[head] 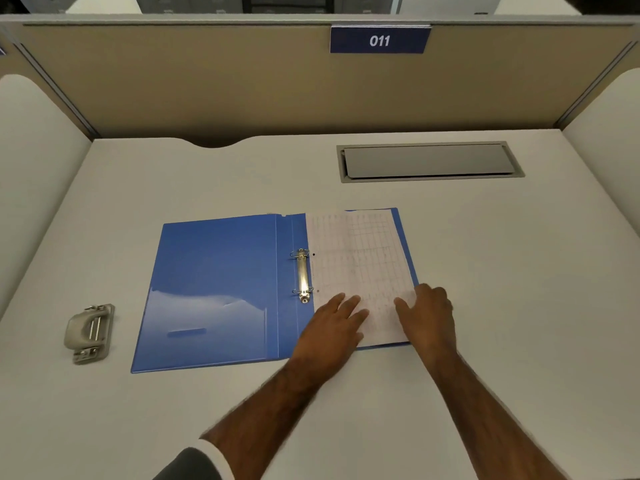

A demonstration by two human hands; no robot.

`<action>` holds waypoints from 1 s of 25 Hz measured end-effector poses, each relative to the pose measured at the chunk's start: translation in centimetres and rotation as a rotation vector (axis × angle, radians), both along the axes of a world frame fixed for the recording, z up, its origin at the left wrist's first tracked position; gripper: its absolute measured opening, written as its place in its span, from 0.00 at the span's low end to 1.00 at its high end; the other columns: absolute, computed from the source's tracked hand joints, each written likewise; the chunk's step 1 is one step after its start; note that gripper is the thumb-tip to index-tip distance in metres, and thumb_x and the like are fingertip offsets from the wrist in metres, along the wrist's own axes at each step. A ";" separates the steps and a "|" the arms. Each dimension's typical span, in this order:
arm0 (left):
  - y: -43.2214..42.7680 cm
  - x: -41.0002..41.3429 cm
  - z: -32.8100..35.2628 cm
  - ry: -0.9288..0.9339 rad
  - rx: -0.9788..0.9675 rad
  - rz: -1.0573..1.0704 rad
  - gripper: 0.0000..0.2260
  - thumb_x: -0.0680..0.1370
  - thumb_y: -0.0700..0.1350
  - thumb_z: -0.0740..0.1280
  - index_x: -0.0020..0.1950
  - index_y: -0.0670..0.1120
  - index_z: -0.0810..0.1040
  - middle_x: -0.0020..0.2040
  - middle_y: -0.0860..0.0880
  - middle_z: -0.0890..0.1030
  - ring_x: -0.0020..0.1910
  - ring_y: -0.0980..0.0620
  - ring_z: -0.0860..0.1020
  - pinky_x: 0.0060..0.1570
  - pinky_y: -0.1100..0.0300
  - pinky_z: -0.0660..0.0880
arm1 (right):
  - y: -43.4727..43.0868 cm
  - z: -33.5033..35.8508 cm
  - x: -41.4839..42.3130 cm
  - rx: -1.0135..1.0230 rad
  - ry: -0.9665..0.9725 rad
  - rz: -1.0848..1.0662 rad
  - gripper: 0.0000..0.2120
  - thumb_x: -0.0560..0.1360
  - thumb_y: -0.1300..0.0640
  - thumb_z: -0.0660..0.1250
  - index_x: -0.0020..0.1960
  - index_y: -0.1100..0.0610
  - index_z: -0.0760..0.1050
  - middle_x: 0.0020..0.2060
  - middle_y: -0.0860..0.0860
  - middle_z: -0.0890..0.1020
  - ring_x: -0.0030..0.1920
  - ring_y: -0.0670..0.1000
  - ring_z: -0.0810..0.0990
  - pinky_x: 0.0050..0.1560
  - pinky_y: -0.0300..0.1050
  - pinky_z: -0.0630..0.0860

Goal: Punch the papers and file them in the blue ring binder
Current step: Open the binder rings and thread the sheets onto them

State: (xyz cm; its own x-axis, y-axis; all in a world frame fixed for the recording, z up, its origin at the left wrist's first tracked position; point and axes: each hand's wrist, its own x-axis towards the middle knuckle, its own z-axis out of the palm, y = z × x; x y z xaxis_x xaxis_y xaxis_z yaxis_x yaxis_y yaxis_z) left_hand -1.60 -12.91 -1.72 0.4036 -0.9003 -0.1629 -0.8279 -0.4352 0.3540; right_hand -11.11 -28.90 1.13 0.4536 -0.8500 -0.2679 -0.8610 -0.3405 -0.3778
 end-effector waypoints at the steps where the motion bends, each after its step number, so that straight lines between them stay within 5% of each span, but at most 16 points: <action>1: -0.2 0.0 -0.2 -0.001 0.038 0.003 0.21 0.83 0.50 0.57 0.77 0.51 0.63 0.79 0.49 0.59 0.78 0.46 0.56 0.75 0.48 0.59 | 0.0 -0.2 -0.3 0.050 0.009 0.002 0.23 0.78 0.44 0.66 0.65 0.59 0.72 0.60 0.58 0.76 0.60 0.57 0.77 0.58 0.53 0.78; 9: -0.7 -0.2 0.1 0.051 0.099 0.030 0.22 0.83 0.52 0.58 0.77 0.54 0.63 0.80 0.51 0.58 0.78 0.47 0.55 0.76 0.48 0.55 | 0.5 -0.2 1.3 0.223 -0.023 -0.129 0.29 0.76 0.37 0.64 0.64 0.60 0.71 0.58 0.58 0.76 0.59 0.58 0.77 0.54 0.52 0.77; 12: -1.1 -0.3 0.4 0.060 0.110 0.016 0.22 0.83 0.51 0.58 0.77 0.54 0.63 0.80 0.51 0.58 0.78 0.45 0.56 0.76 0.47 0.56 | -0.8 0.2 2.4 0.417 -0.240 -0.140 0.23 0.75 0.36 0.65 0.42 0.57 0.73 0.40 0.54 0.79 0.40 0.52 0.78 0.39 0.45 0.74; 14: -1.2 -0.3 0.6 0.065 0.104 0.014 0.21 0.83 0.51 0.58 0.77 0.53 0.63 0.79 0.51 0.59 0.78 0.46 0.56 0.76 0.47 0.56 | -2.1 1.5 3.4 0.435 -0.361 -0.149 0.21 0.76 0.39 0.66 0.37 0.56 0.70 0.35 0.52 0.76 0.35 0.50 0.75 0.37 0.43 0.71; 16: -1.1 -0.3 0.6 0.074 0.082 0.017 0.21 0.83 0.50 0.58 0.77 0.53 0.63 0.80 0.51 0.58 0.78 0.46 0.56 0.76 0.48 0.55 | -3.7 2.4 4.4 0.512 -0.444 -0.150 0.15 0.76 0.45 0.68 0.45 0.57 0.76 0.42 0.53 0.81 0.40 0.51 0.79 0.40 0.43 0.75; 19: -0.7 -0.3 0.5 0.068 0.058 0.013 0.21 0.83 0.49 0.58 0.77 0.52 0.63 0.80 0.51 0.58 0.78 0.46 0.55 0.76 0.48 0.55 | -4.9 2.6 5.5 0.495 -0.263 0.028 0.12 0.76 0.56 0.67 0.59 0.58 0.78 0.52 0.55 0.82 0.49 0.56 0.82 0.49 0.49 0.80; 22: -0.3 -0.1 0.7 0.131 0.065 0.018 0.22 0.83 0.51 0.59 0.77 0.52 0.63 0.80 0.52 0.58 0.79 0.48 0.54 0.76 0.49 0.55 | -4.9 2.9 6.1 0.366 -0.161 0.174 0.11 0.77 0.60 0.63 0.56 0.59 0.79 0.51 0.56 0.82 0.48 0.56 0.81 0.48 0.48 0.79; 25: 0.4 1.0 2.0 0.293 -0.139 0.179 0.18 0.82 0.53 0.61 0.71 0.52 0.72 0.73 0.53 0.70 0.71 0.53 0.66 0.72 0.56 0.64 | -5.2 5.2 5.5 0.381 -0.278 0.185 0.11 0.77 0.63 0.62 0.57 0.57 0.79 0.49 0.55 0.82 0.47 0.55 0.81 0.46 0.48 0.78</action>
State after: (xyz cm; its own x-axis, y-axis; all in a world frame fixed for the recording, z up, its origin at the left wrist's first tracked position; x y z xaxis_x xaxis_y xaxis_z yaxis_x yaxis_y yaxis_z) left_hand -0.58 -12.50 0.32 0.5111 -0.8414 -0.1755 -0.5980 -0.4948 0.6305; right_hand -5.65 -34.09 6.36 0.6855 -0.6141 -0.3912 -0.6486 -0.2709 -0.7113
